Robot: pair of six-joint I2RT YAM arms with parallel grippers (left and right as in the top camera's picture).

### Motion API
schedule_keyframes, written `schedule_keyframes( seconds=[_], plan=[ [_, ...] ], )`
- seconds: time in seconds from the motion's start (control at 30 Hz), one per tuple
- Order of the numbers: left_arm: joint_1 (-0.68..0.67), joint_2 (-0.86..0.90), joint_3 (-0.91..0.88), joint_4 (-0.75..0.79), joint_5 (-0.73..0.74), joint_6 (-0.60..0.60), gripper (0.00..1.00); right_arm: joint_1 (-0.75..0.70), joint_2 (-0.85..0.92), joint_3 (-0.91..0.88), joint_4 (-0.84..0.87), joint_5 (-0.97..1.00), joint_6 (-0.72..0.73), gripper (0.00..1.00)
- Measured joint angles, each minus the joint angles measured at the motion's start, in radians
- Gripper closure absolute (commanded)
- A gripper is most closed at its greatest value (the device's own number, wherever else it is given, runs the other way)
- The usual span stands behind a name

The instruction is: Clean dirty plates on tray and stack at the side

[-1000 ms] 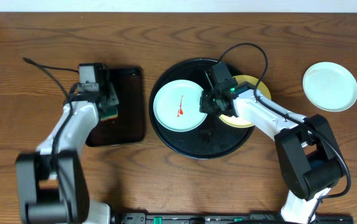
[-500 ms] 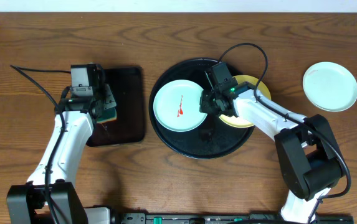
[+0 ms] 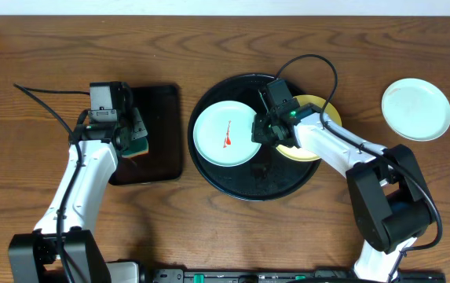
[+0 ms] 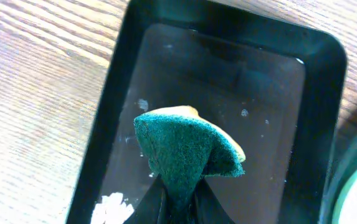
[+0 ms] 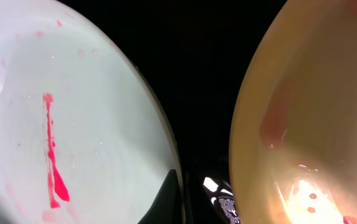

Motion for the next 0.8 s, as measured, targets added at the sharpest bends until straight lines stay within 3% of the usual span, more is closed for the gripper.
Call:
schedule_keyframes(
  seconds=[0.8],
  plan=[
    [0.0, -0.013, 0.0, 0.038, 0.104, -0.01, 0.93, 0.0, 0.0, 0.0, -0.004, -0.003, 0.0, 0.99]
  ],
)
